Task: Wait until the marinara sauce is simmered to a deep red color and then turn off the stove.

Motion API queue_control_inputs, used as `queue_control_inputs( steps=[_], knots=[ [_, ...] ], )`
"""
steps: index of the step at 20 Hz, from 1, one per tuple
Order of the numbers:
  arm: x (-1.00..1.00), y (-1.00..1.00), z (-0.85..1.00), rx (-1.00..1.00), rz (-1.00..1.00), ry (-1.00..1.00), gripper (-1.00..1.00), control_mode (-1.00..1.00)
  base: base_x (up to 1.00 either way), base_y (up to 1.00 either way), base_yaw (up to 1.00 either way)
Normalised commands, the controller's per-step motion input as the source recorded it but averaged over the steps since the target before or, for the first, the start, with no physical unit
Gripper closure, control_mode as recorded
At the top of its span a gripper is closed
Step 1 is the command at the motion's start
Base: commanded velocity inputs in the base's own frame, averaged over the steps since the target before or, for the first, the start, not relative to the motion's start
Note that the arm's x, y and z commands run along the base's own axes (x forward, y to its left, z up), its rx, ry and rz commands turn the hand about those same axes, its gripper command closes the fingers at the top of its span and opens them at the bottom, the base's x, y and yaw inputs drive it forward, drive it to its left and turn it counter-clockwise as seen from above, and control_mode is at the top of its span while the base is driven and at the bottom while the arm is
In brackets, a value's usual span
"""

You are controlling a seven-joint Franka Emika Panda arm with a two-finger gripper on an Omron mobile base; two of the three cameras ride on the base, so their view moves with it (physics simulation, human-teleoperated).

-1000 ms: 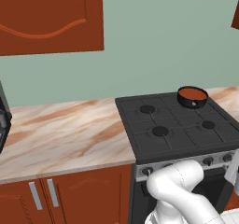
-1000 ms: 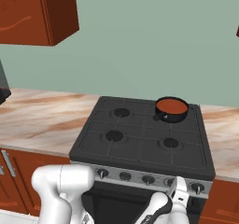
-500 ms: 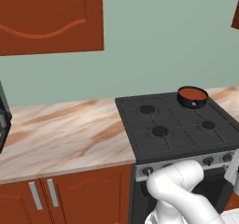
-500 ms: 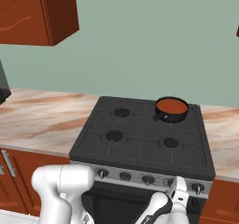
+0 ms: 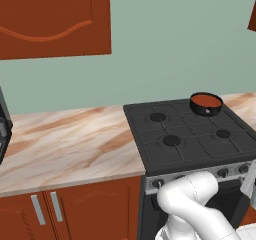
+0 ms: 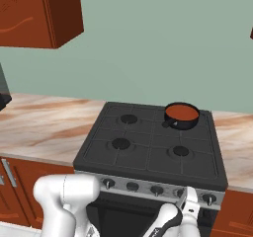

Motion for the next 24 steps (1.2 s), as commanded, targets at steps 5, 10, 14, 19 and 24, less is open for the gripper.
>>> queue_control_inputs(
  steps=[5, 10, 14, 19, 24],
  knots=[
    [0.00, 0.00, 0.00, 0.00, 0.00, 0.00, -1.00, -1.00, 0.00, 0.00, 0.00],
    [0.00, 0.00, 0.00, 0.00, 0.00, 0.00, -1.00, -1.00, 0.00, 0.00, 0.00],
    [0.00, 0.00, 0.00, 0.00, 0.00, 0.00, -1.00, -1.00, 0.00, 0.00, 0.00],
    [0.00, 0.00, 0.00, 0.00, 0.00, 0.00, -1.00, -1.00, 0.00, 0.00, 0.00],
    [0.00, 0.00, 0.00, 0.00, 0.00, 0.00, -1.00, -1.00, 0.00, 0.00, 0.00]
  ],
)
